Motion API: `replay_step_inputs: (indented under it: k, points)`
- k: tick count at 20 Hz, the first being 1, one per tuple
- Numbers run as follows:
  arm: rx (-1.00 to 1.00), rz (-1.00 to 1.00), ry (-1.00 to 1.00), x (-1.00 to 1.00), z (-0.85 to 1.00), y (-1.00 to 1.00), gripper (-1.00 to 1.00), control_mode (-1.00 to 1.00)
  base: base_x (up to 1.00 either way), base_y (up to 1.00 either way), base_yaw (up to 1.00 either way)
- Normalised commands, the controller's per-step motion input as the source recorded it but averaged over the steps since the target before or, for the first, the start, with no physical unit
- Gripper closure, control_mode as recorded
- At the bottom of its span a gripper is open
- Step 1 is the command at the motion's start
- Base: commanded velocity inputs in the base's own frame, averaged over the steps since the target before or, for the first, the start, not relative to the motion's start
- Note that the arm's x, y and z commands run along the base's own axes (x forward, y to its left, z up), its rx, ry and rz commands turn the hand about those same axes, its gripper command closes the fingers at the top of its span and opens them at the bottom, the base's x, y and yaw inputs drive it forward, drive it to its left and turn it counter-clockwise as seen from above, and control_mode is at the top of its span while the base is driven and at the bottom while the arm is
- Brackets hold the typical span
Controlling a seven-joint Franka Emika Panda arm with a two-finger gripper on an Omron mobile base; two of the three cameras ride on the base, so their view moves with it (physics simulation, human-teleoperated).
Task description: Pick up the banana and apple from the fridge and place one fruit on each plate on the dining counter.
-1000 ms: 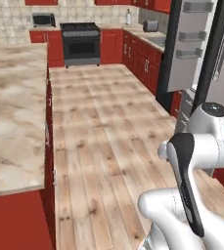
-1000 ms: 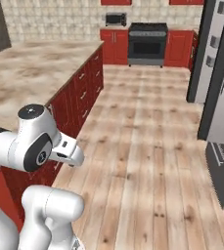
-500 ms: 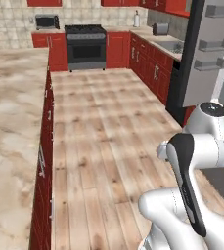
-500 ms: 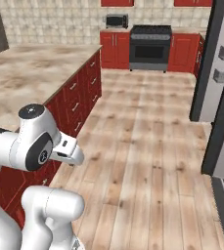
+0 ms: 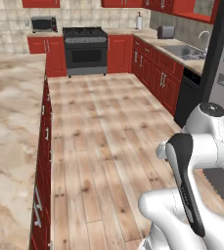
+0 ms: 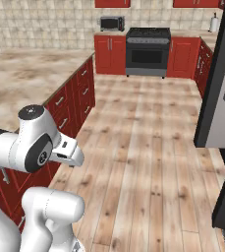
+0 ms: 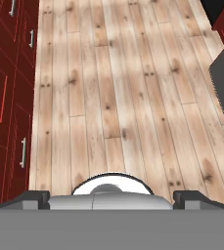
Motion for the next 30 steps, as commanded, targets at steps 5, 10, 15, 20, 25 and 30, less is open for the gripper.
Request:
replay_step_inputs:
  k: [5,10,15,20,25,30]
  points:
    - [0.00,0.00,0.00,0.00,0.00,0.00,-1.00,1.00,1.00,0.27,-0.36]
    - [0.00,0.00,0.00,0.00,0.00,0.00,-1.00,1.00,0.91,0.01,-0.54]
    - [0.00,0.00,0.00,0.00,0.00,0.00,-1.00,1.00,0.61,0.00,-0.69]
    - [0.00,0.00,0.00,0.00,0.00,0.00,-1.00,1.00,0.44,0.00,-0.74]
    - [0.00,0.00,0.00,0.00,0.00,0.00,-1.00,1.00,0.38,0.00,-0.81]
    - [0.00,0.00,0.00,0.00,0.00,0.00,-1.00,1.00,0.35,0.33,-0.73]
